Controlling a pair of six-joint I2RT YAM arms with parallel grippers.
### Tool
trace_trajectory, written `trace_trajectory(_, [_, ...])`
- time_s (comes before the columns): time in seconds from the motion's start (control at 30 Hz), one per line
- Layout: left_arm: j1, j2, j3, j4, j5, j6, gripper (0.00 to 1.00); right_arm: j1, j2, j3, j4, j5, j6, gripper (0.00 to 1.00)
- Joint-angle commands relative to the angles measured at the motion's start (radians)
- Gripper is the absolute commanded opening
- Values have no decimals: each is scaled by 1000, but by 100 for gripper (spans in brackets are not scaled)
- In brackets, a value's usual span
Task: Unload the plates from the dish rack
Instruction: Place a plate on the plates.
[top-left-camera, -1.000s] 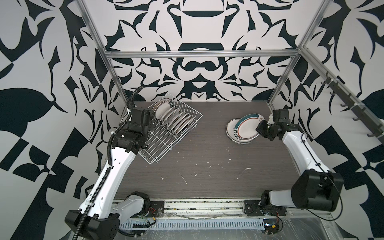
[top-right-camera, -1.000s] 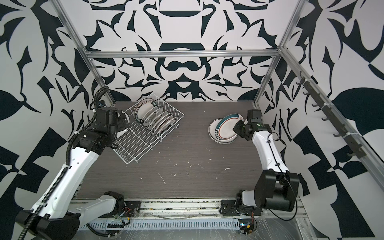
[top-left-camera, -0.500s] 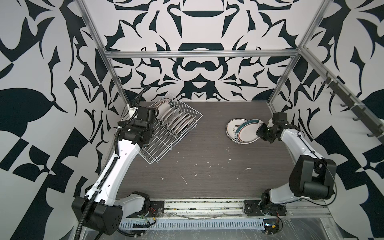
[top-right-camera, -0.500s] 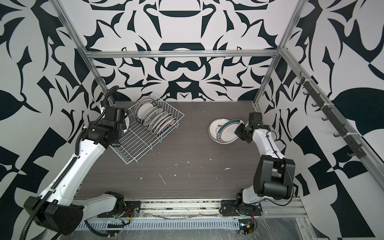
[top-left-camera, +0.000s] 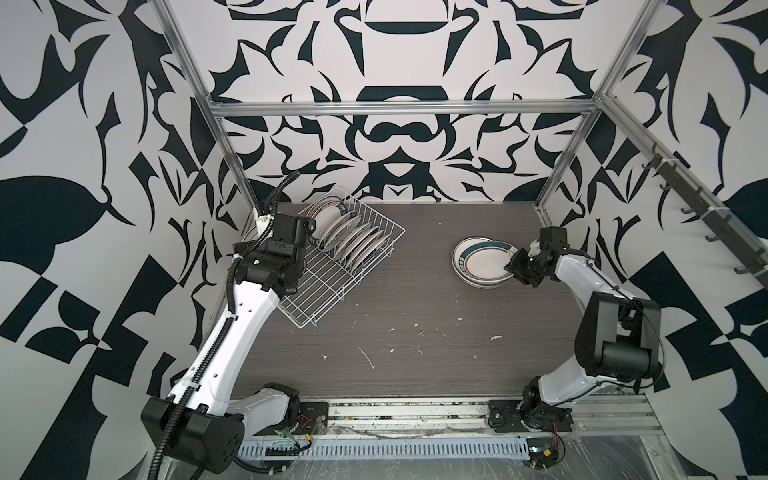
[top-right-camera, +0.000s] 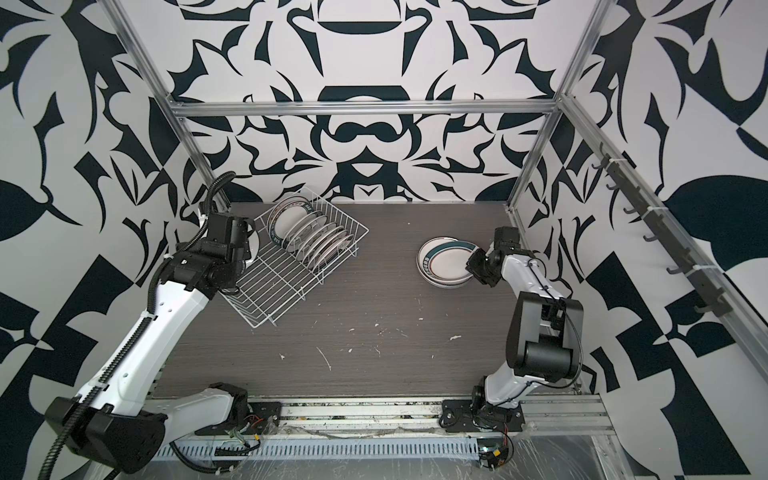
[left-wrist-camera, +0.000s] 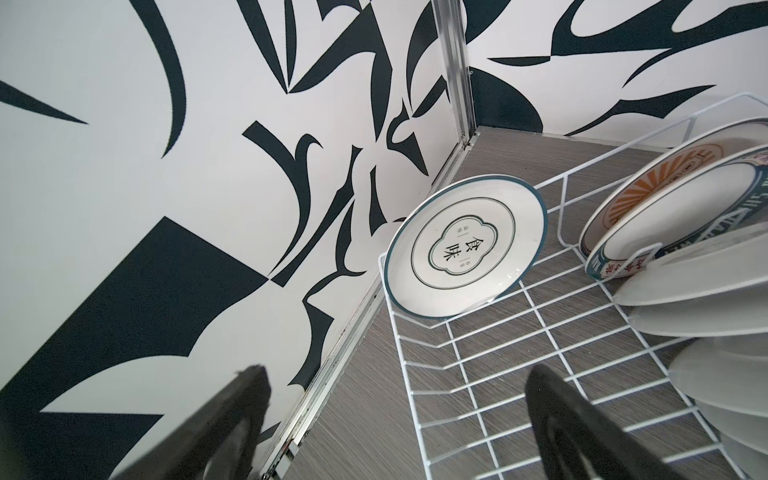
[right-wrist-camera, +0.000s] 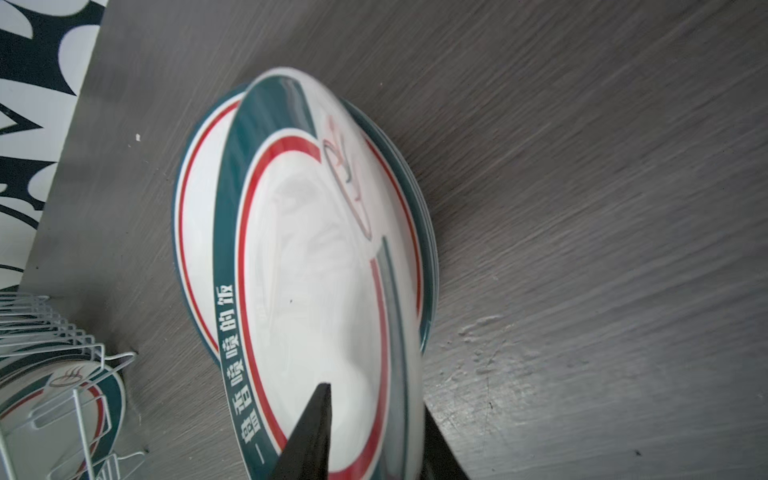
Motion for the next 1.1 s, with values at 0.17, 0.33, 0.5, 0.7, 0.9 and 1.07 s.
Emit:
trace_trajectory(0.17, [3, -59, -19, 6, 21, 23, 99, -1, 5, 33, -39, 4, -40, 43])
trace_trajectory(0.33, [2, -52, 7, -32, 34, 29, 99, 6, 25, 50, -62, 10, -56, 52])
trace_trajectory(0.5, [5, -23, 30, -76, 63, 28, 99, 36, 49, 77, -96, 30, -80, 58])
trace_trajectory(0.7, [70, 29, 58, -99, 194, 27, 99, 62, 0, 91, -166, 144, -97, 65])
trace_trajectory(0.9, [246, 129, 126, -53, 430, 99, 99, 69, -92, 80, -206, 209, -128, 90])
trace_trajectory(1.07, [328, 294, 259, -60, 519, 236, 99, 70, -132, 74, -207, 149, -153, 100])
